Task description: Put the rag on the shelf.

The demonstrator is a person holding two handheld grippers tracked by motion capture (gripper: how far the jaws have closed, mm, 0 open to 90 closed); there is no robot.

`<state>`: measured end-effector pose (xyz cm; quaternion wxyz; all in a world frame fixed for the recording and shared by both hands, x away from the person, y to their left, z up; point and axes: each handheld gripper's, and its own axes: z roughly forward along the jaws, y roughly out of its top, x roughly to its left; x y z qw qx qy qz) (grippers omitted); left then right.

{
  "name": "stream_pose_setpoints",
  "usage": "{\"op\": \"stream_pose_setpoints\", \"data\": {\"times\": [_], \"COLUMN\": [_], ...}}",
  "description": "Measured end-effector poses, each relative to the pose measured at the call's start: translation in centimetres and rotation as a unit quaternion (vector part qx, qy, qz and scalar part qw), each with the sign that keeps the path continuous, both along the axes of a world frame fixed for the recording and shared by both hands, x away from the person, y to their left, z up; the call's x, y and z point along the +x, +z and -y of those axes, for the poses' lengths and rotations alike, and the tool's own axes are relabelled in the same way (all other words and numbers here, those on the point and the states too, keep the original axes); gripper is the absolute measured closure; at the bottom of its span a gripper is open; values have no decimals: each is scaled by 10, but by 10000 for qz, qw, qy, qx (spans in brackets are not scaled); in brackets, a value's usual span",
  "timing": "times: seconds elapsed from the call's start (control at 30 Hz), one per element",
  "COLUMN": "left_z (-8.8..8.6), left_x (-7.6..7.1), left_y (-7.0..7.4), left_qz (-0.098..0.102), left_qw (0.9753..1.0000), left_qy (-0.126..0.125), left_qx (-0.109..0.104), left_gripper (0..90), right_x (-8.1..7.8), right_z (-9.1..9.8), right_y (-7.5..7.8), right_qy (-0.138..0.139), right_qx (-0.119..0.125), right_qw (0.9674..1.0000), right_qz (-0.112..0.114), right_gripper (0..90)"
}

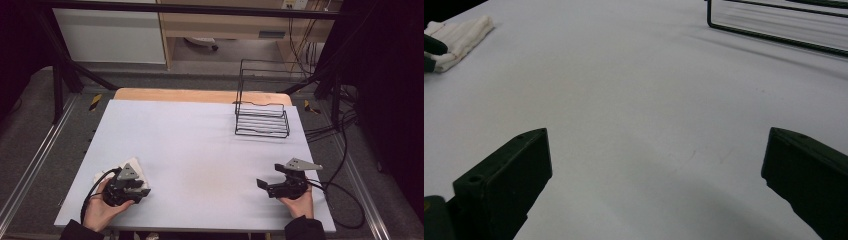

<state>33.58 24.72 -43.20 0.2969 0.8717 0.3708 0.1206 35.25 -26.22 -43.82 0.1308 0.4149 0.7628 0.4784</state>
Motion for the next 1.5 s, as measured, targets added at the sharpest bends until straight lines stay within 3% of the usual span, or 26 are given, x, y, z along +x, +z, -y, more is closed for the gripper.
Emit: {"op": "stream_pose_setpoints", "data": {"times": [0.17,0.53,0.67,0.8,0.93,1.23,1.5], "left_z": [2,4,1,5,17,37,68], "left_x": [1,0,2,6,11,18,32], "left_y": [-2,-2,0,7,11,16,22], "left_qz": [51,134,97,291,444,458,532], "left_qw": [9997,9992,9994,9985,9978,9966,9951], "left_qy": [208,297,342,427,405,316,238], "left_qx": [79,250,21,-196,-287,-615,-799], "left_gripper": [677,834,850,853,856,856,856], "right_x": [0,1,1,1,1,1,1], "right_z": [0,0,0,0,0,0,-1], "right_y": [0,0,0,0,0,0,0], "right_qy": [6,5,-1,-2,-4,15,15], "right_qx": [-5,7,19,17,22,10,13], "right_qw": [10000,10000,10000,10000,10000,10000,10000], "right_qz": [-1,-11,-4,-12,0,-4,1], "right_gripper": [5,5,5,5,5,5,5]}}
